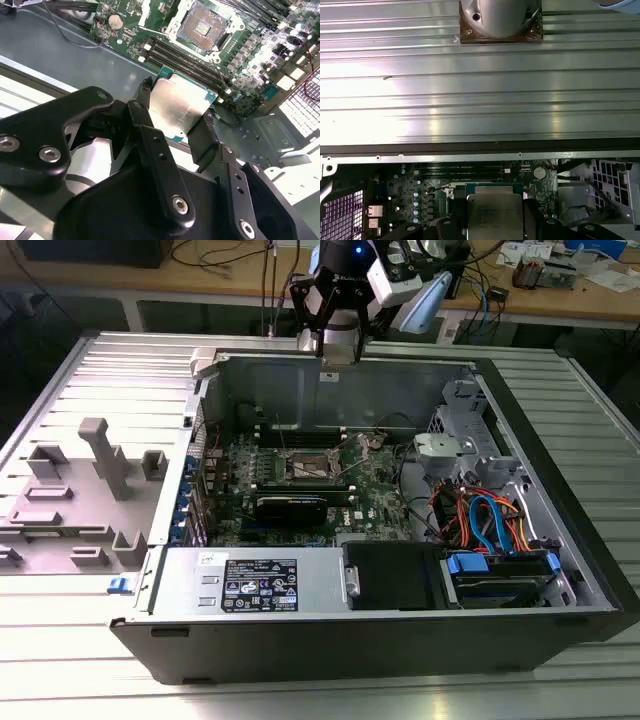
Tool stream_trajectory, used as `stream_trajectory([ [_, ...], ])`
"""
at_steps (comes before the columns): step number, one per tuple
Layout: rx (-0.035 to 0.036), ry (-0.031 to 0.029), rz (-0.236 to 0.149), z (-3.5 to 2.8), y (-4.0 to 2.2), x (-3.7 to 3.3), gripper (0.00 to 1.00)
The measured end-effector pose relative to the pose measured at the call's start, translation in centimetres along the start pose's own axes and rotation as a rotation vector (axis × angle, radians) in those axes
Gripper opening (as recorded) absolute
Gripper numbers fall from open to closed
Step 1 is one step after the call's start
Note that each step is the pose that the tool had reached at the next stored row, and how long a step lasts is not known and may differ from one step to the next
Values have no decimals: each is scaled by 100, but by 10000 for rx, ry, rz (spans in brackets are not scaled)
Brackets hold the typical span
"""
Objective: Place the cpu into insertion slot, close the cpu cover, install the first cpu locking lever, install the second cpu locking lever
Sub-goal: 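Place the cpu into insertion slot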
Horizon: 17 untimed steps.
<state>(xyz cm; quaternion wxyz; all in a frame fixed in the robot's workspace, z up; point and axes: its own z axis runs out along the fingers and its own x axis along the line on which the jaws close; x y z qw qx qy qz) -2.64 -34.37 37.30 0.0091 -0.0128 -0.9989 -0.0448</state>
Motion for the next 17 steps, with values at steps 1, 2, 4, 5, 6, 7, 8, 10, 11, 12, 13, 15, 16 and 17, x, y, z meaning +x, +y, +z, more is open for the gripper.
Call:
stream_trajectory([
  [1, 0, 0, 0, 0, 0, 0, 54],
  [2, 0, 0, -1, 0, -3, 0, 54],
  [4, 1, 0, -2, -2, -13, -1, 54],
  [5, 1, 0, -1, -3, -24, -1, 54],
  [6, 1, 0, 0, -4, -40, -1, 54],
  [7, 0, 0, 0, -4, -50, -1, 54],
  [8, -2, -1, 1, -4, -57, -1, 54],
  [10, 2, 0, 0, -6, -69, -2, 54],
  [11, 0, 0, -1, -6, -76, -2, 54],
  [12, 0, 0, 0, -7, -80, -2, 54],
  [13, -2, -1, 0, -6, -82, -2, 54],
  [15, 1, 1, -1, -8, -89, -2, 54],
  [16, 1, 0, -1, -8, -95, -3, 54],
  [17, 0, 0, -1, -8, -101, -3, 54],
])
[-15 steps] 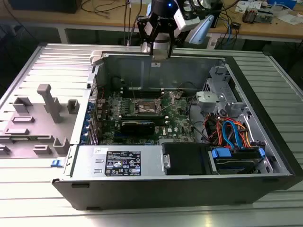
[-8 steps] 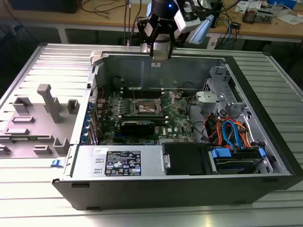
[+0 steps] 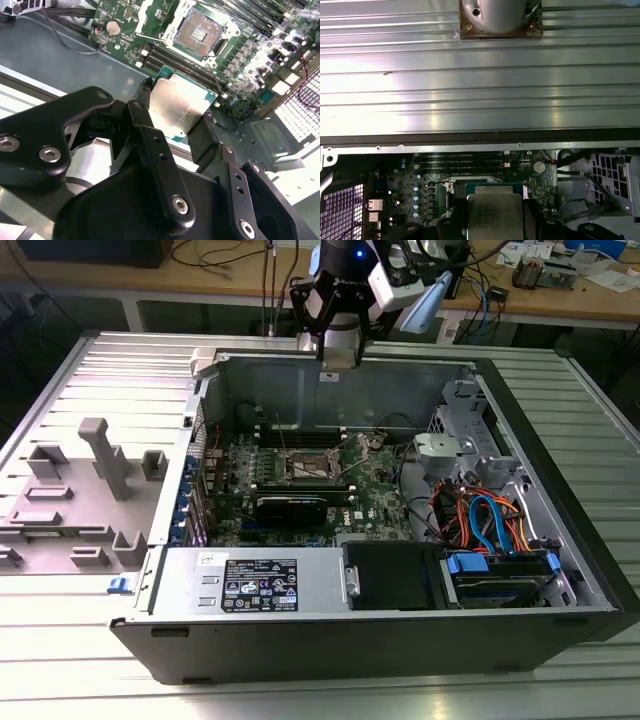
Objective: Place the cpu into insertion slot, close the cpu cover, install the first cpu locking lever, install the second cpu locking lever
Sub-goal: 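Place the cpu into insertion slot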
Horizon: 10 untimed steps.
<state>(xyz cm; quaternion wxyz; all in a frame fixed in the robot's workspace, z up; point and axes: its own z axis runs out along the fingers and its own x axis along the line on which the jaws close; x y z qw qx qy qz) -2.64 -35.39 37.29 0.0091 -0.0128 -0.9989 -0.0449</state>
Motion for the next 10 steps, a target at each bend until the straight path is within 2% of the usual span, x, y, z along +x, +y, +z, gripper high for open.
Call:
stream_trajectory([
  [5, -1, -1, 1, -2, -31, 0, 54],
  [10, 0, 0, 0, -3, -36, -1, 54],
])
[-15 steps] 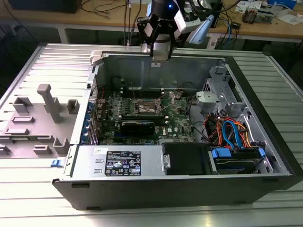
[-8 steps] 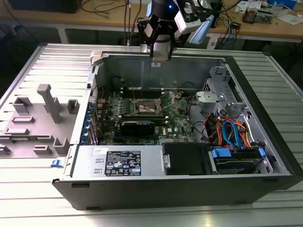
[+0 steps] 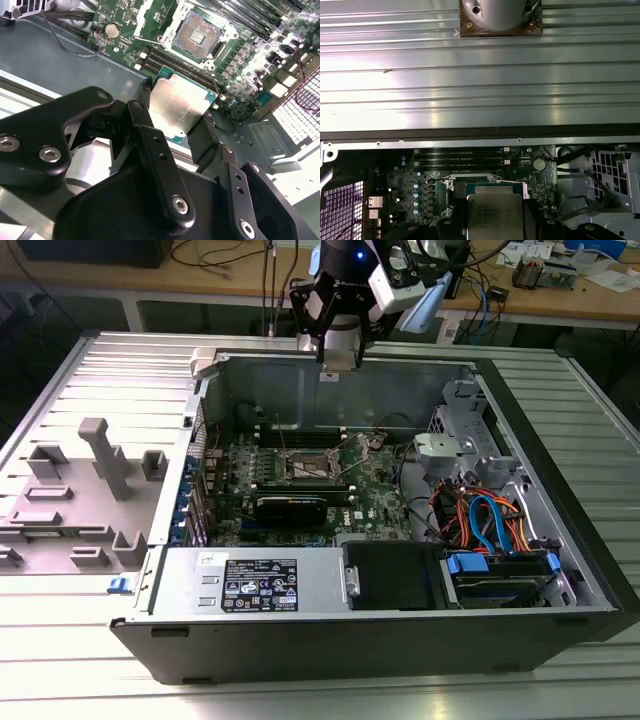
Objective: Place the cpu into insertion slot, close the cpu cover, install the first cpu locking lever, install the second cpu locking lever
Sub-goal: 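Place the cpu into insertion slot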
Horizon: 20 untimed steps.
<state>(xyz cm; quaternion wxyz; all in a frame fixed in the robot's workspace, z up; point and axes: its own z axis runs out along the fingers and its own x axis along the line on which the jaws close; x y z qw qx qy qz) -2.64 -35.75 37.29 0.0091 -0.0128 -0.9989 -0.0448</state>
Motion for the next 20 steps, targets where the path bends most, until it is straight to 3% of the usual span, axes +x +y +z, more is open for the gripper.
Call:
stream_trajectory([
  [8, 37, -10, 101, 2, -29, -1, 54],
  [17, 33, -97, 1088, 22, -36, -1, 54],
  [20, 33, -98, 1107, 21, -37, -1, 54],
])
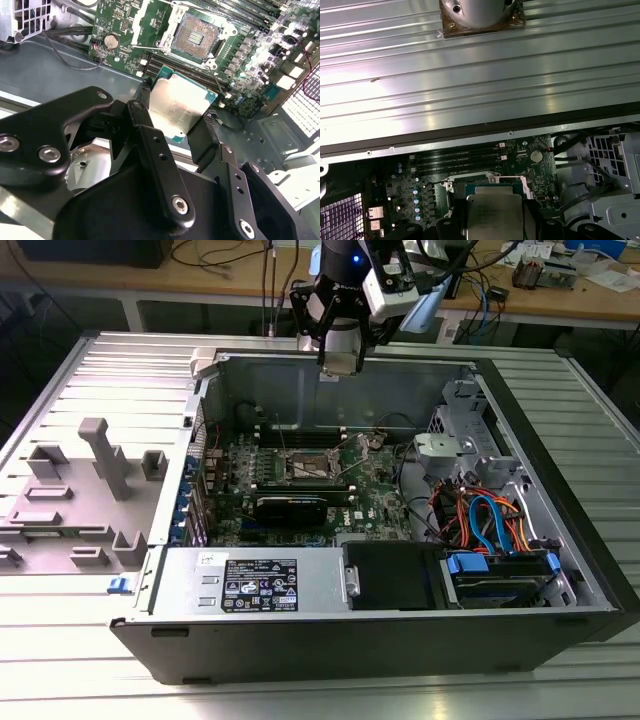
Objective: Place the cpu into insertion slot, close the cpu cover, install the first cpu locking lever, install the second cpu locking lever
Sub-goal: 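Place the cpu into insertion slot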
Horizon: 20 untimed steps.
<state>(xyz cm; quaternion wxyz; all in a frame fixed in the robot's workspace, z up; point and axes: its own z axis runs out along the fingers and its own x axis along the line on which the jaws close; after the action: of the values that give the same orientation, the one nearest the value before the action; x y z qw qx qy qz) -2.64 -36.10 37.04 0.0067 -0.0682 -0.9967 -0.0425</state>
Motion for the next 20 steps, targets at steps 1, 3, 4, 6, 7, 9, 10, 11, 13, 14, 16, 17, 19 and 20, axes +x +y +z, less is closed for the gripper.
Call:
stream_trajectory([
  [1, 0, -1, 3, 0, 0, 0, 54],
  [3, 0, 0, 4, 0, 0, 0, 54],
  [4, 0, -1, 4, 0, 0, 0, 54],
  [6, -1, -1, 7, 0, 0, 0, 54],
  [7, -1, -1, 11, 0, 0, 0, 54],
  [9, 0, -1, 13, 0, 0, 0, 54],
  [10, 0, -2, 13, 0, 0, 0, 54],
  [11, 0, -1, 14, 0, 0, 0, 54],
  [13, 0, -2, 15, 0, 0, 0, 54],
  [14, -1, -2, 15, 0, 0, 0, 54],
  [16, 0, -2, 19, 0, 0, 0, 54],
  [17, -1, -4, 33, 0, 0, 0, 54],
  [19, -2, -7, 81, 0, 0, 0, 54],
  [20, -1, -9, 104, 0, 0, 0, 54],
])
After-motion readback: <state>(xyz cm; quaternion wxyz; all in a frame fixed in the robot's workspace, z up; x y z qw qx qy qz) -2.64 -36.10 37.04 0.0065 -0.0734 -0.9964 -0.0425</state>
